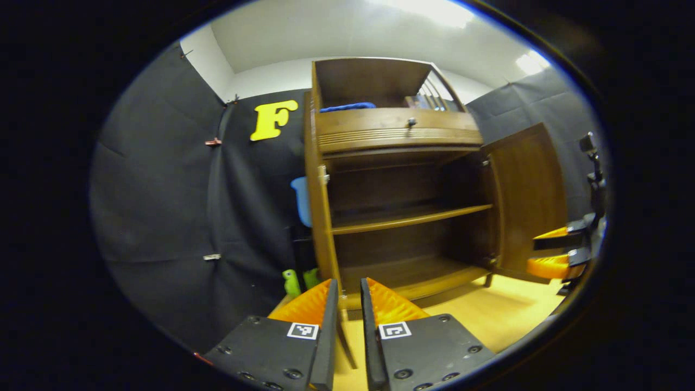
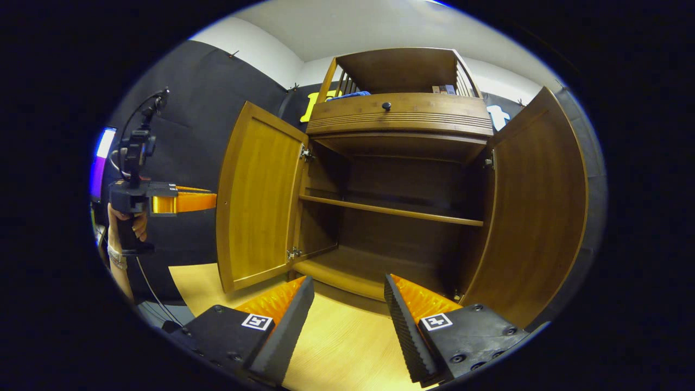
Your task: Open the right door of the double-door shoe cabinet with the right hand, and open the left door with the left hand.
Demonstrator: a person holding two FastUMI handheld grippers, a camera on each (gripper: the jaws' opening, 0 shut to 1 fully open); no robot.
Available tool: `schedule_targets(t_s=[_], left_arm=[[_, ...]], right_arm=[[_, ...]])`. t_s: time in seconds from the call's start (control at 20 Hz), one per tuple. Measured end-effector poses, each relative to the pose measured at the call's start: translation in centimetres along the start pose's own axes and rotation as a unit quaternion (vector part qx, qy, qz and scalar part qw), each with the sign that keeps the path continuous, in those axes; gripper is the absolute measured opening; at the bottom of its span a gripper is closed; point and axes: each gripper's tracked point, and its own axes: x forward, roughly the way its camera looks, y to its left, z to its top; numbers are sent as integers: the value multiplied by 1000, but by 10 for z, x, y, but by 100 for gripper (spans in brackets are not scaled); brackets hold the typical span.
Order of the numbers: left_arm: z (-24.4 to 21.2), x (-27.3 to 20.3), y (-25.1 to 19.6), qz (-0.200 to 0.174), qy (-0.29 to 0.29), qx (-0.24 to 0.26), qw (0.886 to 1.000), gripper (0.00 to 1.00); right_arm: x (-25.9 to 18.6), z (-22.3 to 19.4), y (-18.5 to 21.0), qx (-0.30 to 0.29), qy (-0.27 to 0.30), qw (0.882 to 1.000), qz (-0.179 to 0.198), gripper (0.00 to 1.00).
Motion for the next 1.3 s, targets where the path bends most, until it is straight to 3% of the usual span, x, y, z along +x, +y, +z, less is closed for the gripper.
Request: schedule_targets(t_s=[0.2,0.35,0.5,0.65,0.7,0.75,0.85,0.95,1.0,1.1,1.3], left_arm=[[19,2,-41,-48,-24,-14,998,51],[15,11,-61,-53,-22,6,998,82],[6,21,-88,-76,-9,16,997,87],[11,30,-95,-62,-20,13,998,96],[14,33,-95,-55,-25,10,998,100],[18,36,-96,-50,-31,6,998,100],[26,40,-100,-52,-39,-5,998,96],[30,42,-104,-56,-42,-14,997,100],[31,43,-106,-57,-44,-16,997,96],[31,45,-107,-58,-43,-19,997,100],[27,48,-115,-72,-38,-17,997,96]], right_arm=[[-7,3,-9,4,-3,1000,-12,84],[-15,7,-18,6,-8,1000,-22,84],[-19,13,-24,13,-14,999,-26,86],[-23,22,-21,29,-18,999,-17,90],[-21,27,-23,30,-25,999,-20,100],[-27,37,-25,32,-33,999,-23,96],[-29,48,-30,32,-44,998,-33,97],[-31,62,-39,27,-57,997,-48,95],[-32,67,-42,22,-61,996,-53,96],[-34,72,-43,14,-68,996,-56,97],[-35,72,-45,11,-66,996,-55,97]])
